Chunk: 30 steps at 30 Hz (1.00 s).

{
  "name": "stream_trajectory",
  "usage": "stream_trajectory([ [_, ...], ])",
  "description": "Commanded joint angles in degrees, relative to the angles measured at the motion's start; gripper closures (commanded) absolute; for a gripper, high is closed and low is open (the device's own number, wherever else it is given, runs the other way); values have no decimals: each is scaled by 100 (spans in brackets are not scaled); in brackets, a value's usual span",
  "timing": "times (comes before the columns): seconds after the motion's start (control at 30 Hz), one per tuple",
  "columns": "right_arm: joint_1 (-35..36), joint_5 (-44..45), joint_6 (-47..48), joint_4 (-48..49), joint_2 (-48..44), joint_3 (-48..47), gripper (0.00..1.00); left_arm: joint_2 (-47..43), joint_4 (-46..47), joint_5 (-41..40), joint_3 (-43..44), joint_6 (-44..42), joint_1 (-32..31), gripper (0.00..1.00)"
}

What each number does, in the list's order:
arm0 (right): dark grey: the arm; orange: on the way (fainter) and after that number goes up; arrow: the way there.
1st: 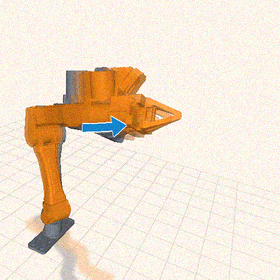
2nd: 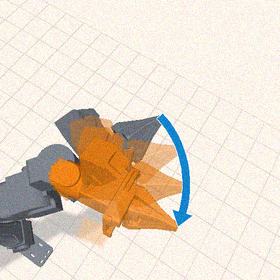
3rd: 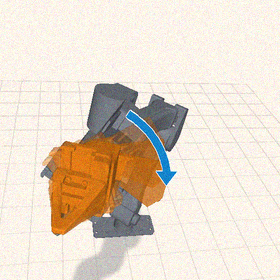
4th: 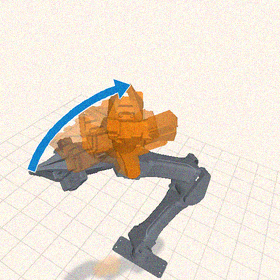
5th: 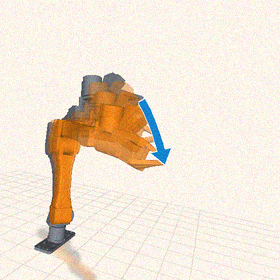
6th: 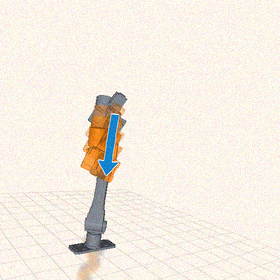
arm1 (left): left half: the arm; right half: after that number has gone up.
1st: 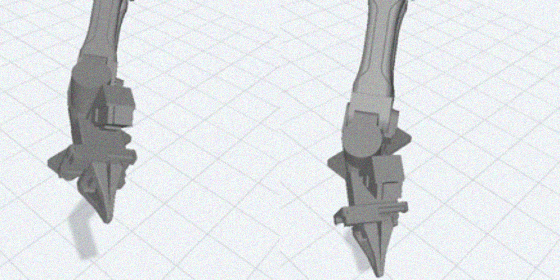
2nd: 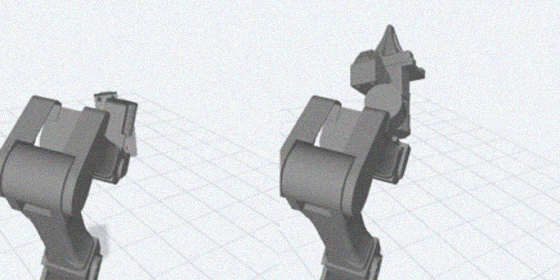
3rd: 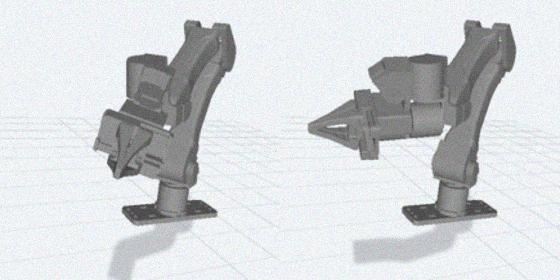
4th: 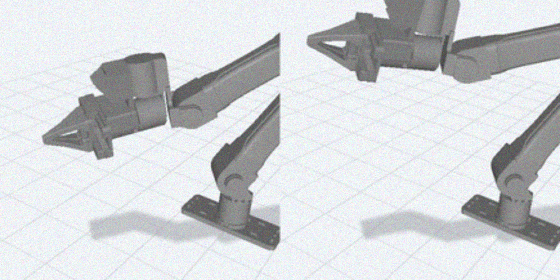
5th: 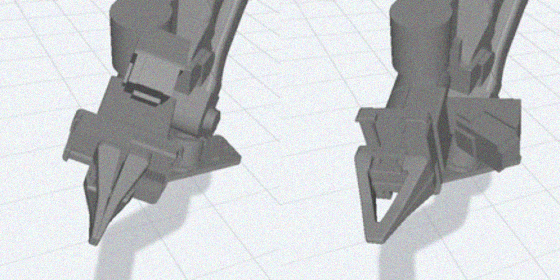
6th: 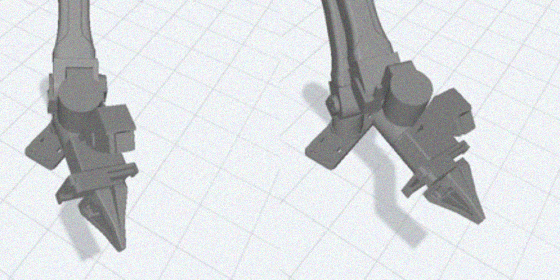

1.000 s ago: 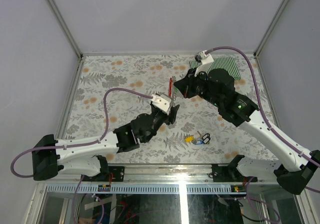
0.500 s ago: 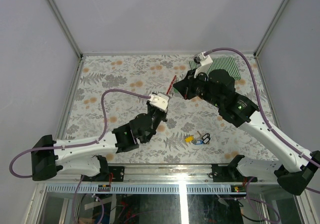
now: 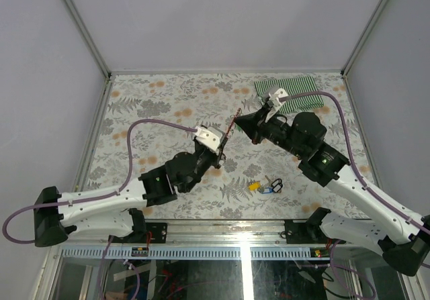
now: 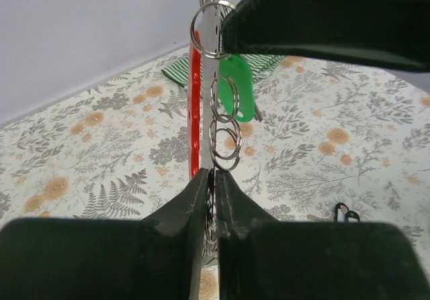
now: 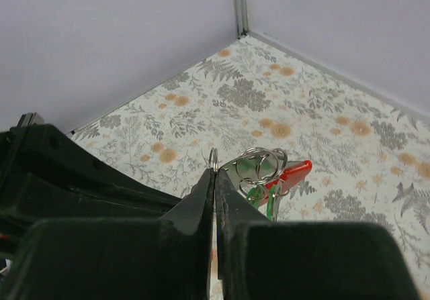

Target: Put the keys on the keyring

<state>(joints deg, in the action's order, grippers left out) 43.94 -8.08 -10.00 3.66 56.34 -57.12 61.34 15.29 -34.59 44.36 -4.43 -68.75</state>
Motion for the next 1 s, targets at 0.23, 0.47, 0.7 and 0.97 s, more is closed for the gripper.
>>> stream_trajectory([
  [0.23,30,-1064,151,2474,-608,807,100,-1211,-75,1669,272,668,-23,61],
  [0.47,34,-1839,23,3130,-838,985,100,-2209,372,2561,-133,591,-24,62],
  [0.7,35,-2940,-193,3366,-913,835,100,-2526,648,3643,-227,166,-26,66],
  [0.97,39,-3415,-314,3495,-921,757,100,-2249,738,4118,-16,-249,-24,65],
])
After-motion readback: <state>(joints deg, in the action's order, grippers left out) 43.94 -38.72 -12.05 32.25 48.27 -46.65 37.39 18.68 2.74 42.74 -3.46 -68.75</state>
